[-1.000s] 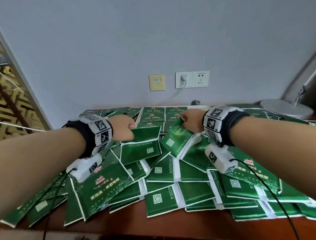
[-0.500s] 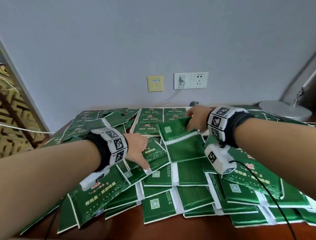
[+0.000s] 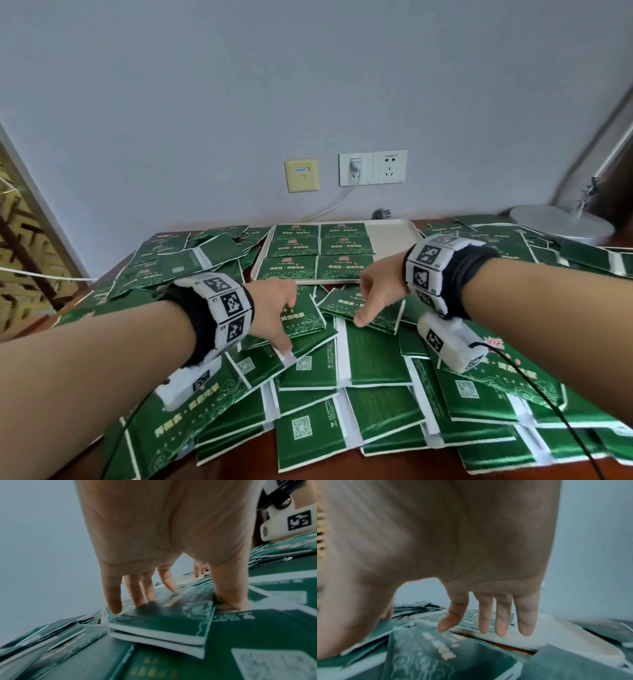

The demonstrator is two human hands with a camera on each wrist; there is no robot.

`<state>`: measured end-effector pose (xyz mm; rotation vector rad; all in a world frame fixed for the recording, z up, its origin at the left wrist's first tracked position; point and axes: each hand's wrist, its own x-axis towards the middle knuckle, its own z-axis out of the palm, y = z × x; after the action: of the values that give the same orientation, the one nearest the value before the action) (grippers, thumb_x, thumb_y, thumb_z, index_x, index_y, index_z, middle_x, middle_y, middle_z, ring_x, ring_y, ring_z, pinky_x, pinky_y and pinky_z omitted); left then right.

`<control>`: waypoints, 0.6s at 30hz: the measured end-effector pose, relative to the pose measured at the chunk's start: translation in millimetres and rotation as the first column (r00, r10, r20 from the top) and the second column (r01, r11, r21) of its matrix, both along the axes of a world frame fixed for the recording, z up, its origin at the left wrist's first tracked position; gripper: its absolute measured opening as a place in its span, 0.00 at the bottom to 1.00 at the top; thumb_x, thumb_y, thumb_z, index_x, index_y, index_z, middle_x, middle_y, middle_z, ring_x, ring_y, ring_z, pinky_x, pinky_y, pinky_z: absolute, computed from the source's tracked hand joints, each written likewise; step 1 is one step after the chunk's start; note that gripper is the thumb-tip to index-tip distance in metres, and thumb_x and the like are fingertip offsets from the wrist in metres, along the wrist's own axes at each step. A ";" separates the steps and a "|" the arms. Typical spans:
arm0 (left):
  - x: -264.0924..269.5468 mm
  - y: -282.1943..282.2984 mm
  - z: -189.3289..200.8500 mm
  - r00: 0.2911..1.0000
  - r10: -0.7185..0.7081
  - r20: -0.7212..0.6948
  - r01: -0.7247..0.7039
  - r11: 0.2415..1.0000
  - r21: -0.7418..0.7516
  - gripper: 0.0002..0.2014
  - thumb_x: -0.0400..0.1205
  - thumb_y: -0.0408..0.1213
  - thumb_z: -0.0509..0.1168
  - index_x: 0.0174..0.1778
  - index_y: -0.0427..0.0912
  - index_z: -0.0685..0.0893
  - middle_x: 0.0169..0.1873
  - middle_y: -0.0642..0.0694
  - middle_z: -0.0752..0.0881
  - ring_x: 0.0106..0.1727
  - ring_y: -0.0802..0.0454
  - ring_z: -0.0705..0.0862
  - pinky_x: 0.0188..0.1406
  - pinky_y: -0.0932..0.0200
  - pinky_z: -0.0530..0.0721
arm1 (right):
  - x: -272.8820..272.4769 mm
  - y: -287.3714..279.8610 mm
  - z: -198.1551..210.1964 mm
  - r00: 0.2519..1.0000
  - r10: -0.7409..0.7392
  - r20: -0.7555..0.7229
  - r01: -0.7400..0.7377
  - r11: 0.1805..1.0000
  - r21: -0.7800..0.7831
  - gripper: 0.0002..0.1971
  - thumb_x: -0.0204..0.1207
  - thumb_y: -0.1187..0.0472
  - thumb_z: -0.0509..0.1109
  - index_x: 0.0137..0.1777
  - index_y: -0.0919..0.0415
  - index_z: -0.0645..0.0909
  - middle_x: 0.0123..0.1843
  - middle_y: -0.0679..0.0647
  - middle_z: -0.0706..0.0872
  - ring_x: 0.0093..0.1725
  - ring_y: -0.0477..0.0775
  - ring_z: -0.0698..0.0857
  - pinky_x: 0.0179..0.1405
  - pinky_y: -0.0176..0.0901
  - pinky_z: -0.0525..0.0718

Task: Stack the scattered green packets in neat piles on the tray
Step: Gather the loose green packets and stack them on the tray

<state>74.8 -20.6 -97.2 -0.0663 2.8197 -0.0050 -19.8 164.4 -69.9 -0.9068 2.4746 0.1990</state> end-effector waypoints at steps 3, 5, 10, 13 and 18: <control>-0.5 -0.3 -2.5 1.000 0.008 -0.022 -0.009 1.000 -0.012 0.31 0.66 0.51 0.80 0.58 0.48 0.70 0.56 0.48 0.77 0.53 0.50 0.80 0.55 0.50 0.82 | 3.4 -14.6 -13.3 0.989 0.063 -0.136 -0.044 0.989 0.141 0.21 0.68 0.38 0.74 0.38 0.55 0.74 0.41 0.52 0.82 0.39 0.53 0.79 0.50 0.47 0.82; -2.0 -1.3 -3.6 1.000 0.008 -0.029 -0.008 1.000 -0.015 0.30 0.67 0.49 0.79 0.57 0.48 0.71 0.55 0.48 0.77 0.52 0.50 0.80 0.54 0.51 0.82 | 6.9 -21.3 -18.4 0.977 0.111 -0.182 -0.072 0.975 0.209 0.18 0.71 0.44 0.74 0.45 0.58 0.75 0.50 0.55 0.83 0.46 0.55 0.80 0.51 0.47 0.81; -3.5 -7.4 0.7 0.999 0.028 -0.043 -0.026 0.999 0.039 0.28 0.67 0.48 0.79 0.55 0.50 0.70 0.54 0.49 0.77 0.50 0.50 0.80 0.51 0.52 0.81 | 6.8 -20.7 -11.1 0.975 0.090 -0.204 -0.071 0.993 0.098 0.23 0.71 0.52 0.75 0.62 0.62 0.78 0.58 0.56 0.85 0.55 0.56 0.84 0.58 0.50 0.84; -3.9 -10.3 6.8 0.998 0.040 -0.055 -0.036 0.996 0.078 0.27 0.68 0.47 0.79 0.56 0.51 0.70 0.53 0.50 0.76 0.47 0.52 0.79 0.45 0.55 0.79 | 1.4 -15.2 -1.6 0.975 0.080 -0.205 -0.072 0.996 0.048 0.19 0.71 0.53 0.76 0.57 0.62 0.77 0.55 0.54 0.84 0.52 0.55 0.83 0.58 0.50 0.84; -11.1 -4.6 17.7 0.996 0.025 -0.091 -0.016 0.996 0.090 0.28 0.69 0.47 0.78 0.59 0.49 0.71 0.54 0.49 0.77 0.43 0.54 0.79 0.38 0.58 0.77 | -14.5 -1.4 10.5 0.976 -0.001 -0.219 -0.016 0.997 -0.077 0.21 0.69 0.54 0.77 0.60 0.61 0.81 0.56 0.54 0.86 0.50 0.53 0.83 0.51 0.44 0.83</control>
<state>63.7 -25.2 -79.5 -0.0768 2.9066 0.1321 -34.3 163.0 -59.4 -0.9730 2.6993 0.2160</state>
